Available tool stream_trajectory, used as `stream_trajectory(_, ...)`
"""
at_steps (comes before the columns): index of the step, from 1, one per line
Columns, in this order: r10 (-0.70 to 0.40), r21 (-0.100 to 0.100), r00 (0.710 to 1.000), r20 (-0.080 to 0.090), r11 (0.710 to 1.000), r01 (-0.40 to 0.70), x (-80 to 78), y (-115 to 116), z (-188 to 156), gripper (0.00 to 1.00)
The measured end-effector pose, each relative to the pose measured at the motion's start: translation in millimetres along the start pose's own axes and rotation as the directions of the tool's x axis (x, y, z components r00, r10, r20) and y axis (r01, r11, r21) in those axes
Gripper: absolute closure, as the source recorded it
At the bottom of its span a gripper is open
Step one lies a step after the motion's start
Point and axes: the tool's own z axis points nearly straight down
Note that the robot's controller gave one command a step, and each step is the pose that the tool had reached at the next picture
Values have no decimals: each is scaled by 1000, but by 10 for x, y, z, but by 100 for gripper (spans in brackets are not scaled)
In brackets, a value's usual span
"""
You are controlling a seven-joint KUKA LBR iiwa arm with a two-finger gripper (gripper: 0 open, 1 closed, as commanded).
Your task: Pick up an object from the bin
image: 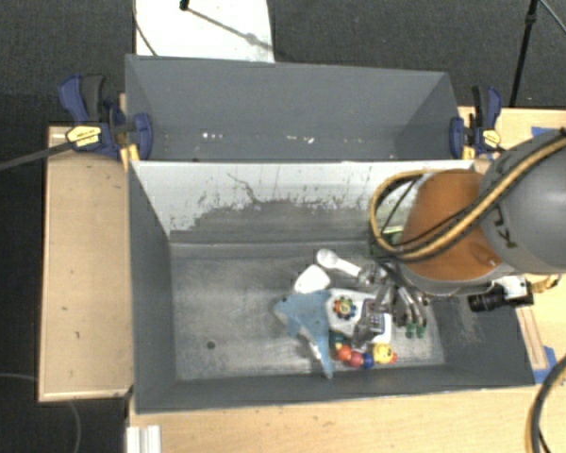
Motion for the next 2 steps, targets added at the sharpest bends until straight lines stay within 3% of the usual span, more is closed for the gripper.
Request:
stream_trajectory(1, 0, 3, 1000, -10, 1000, 0, 22, -9, -152, 100)
stream_trajectory(2, 0, 2, 1000, -3, 1000, 0, 6, -6, -346, 100)
